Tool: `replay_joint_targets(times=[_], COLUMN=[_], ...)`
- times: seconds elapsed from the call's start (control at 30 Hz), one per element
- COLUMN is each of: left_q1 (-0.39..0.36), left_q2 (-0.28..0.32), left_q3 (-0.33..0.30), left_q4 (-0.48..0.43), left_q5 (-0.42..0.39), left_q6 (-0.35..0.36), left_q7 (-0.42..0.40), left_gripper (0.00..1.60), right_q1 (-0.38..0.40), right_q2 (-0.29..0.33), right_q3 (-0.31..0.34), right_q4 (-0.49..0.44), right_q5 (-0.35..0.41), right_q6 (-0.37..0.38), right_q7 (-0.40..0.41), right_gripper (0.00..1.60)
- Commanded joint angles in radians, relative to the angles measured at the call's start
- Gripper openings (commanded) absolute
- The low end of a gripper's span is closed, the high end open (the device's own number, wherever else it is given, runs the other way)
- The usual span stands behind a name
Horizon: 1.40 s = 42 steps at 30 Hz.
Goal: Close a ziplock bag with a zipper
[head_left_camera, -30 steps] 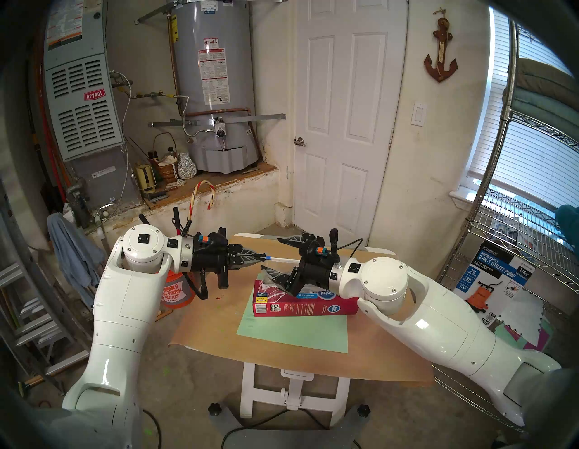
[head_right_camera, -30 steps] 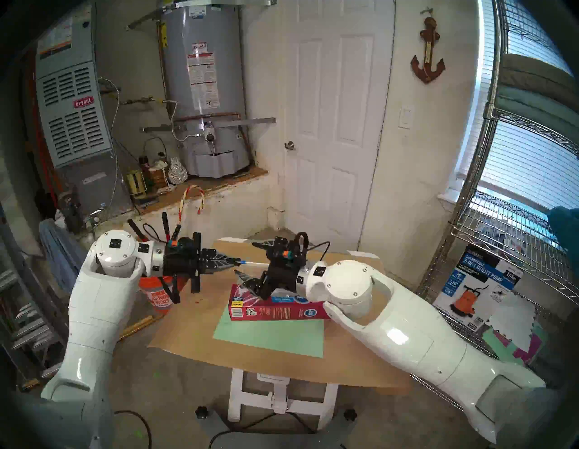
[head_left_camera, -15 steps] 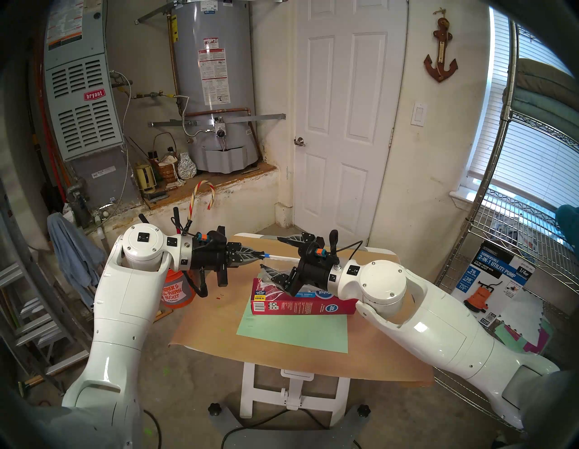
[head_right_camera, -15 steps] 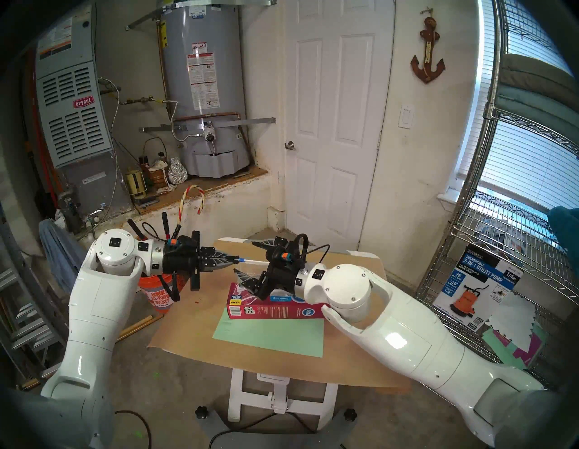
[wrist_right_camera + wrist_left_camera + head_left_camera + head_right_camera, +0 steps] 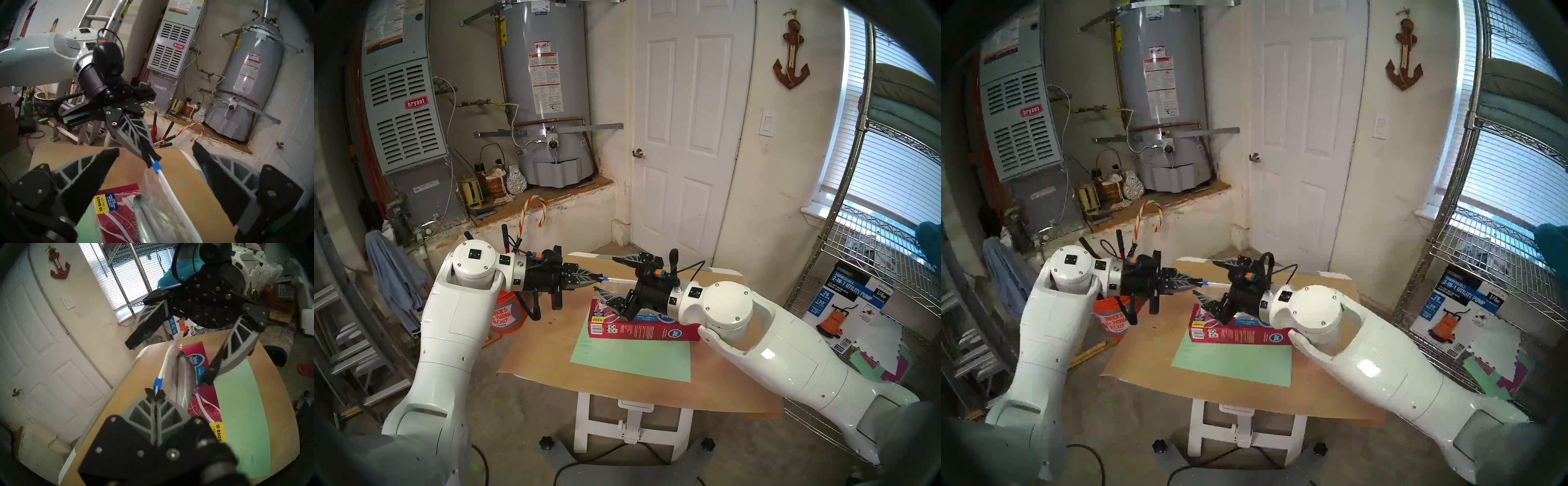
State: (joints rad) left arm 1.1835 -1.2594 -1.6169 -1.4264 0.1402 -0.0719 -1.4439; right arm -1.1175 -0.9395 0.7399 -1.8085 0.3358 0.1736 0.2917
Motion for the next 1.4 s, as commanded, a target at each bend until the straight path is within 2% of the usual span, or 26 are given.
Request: replay_joint_targets(times=[0.0,0.13,0.27,0.47,0.63,0.77,0.97,1.37], left_q1=[-0.034,-0.034,-0.028,-0.017,-0.016,-0.022,-0.028,-0.016], left_q2=[-0.007,-0.007,-0.006,-0.007,-0.011,-0.014,-0.016,-0.018], left_q3=[0.0,0.001,-0.002,-0.009,-0.009,-0.006,-0.004,-0.008], left_q4=[-0.008,-0.008,-0.016,-0.024,-0.029,-0.025,-0.021,-0.04], left_q5=[-0.004,-0.002,0.0,0.003,0.005,0.008,0.011,0.014], left_q6=[0.001,0.002,0.007,0.01,0.016,0.016,0.017,0.031], left_q7=[0.005,0.004,0.004,0.003,0.002,0.002,0.0,-0.004], left_gripper=[0.0,0.0,0.0,0.0,0.0,0.0,0.0,0.0], right_q1=[0.094,0.125,0.147,0.159,0.164,0.171,0.178,0.172], right_q2=[-0.061,-0.081,-0.096,-0.098,-0.074,-0.071,-0.083,-0.067], right_q3=[-0.052,-0.07,-0.067,0.009,0.007,-0.022,-0.023,0.001], right_q4=[0.019,0.044,0.07,0.092,0.094,0.106,0.129,0.174], right_q5=[-0.039,-0.059,-0.086,-0.013,0.001,-0.01,-0.031,-0.045], right_q6=[0.006,0.005,0.0,0.005,0.023,0.034,0.047,0.046], right_q7=[0.082,0.119,0.116,0.125,0.183,0.233,0.229,0.234], right_gripper=[1.6,1.6,1.6,1.6,1.6,1.6,1.6,1.6])
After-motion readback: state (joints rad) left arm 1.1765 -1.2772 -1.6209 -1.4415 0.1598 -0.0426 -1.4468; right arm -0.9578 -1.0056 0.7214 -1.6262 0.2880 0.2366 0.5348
